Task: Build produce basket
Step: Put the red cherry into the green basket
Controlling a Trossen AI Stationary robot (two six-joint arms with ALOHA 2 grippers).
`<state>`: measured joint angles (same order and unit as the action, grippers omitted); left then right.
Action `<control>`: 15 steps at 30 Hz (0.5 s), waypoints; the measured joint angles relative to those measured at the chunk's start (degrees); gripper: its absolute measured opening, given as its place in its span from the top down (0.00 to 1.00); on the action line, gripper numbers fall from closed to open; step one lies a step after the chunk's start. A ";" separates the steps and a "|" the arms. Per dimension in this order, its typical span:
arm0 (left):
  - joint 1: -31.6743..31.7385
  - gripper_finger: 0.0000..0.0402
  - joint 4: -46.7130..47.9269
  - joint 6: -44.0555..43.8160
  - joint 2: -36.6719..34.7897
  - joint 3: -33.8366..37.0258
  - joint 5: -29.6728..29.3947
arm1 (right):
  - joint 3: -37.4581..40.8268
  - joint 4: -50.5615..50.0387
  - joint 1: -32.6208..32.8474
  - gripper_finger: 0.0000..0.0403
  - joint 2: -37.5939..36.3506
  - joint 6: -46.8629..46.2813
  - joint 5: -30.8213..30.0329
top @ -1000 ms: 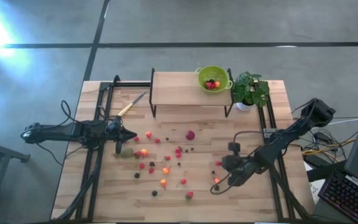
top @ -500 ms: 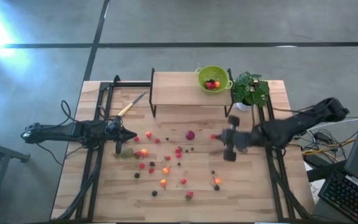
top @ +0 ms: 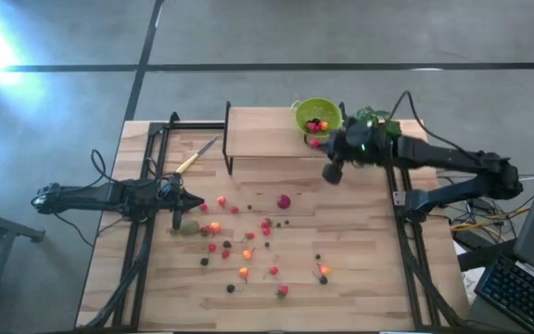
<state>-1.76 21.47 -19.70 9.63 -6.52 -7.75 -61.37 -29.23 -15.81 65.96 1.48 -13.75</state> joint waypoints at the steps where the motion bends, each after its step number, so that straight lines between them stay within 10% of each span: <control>1: 0.02 0.95 0.00 0.01 0.00 0.00 0.00 | -1.52 -0.89 -1.79 0.98 0.98 0.09 0.85; 15: 0.00 0.95 0.00 0.01 0.00 0.00 0.00 | -19.69 -16.94 -16.26 0.98 18.65 0.24 3.60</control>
<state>-1.76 21.47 -19.68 9.63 -6.52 -7.74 -81.06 -46.17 -32.07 84.62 1.72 -10.15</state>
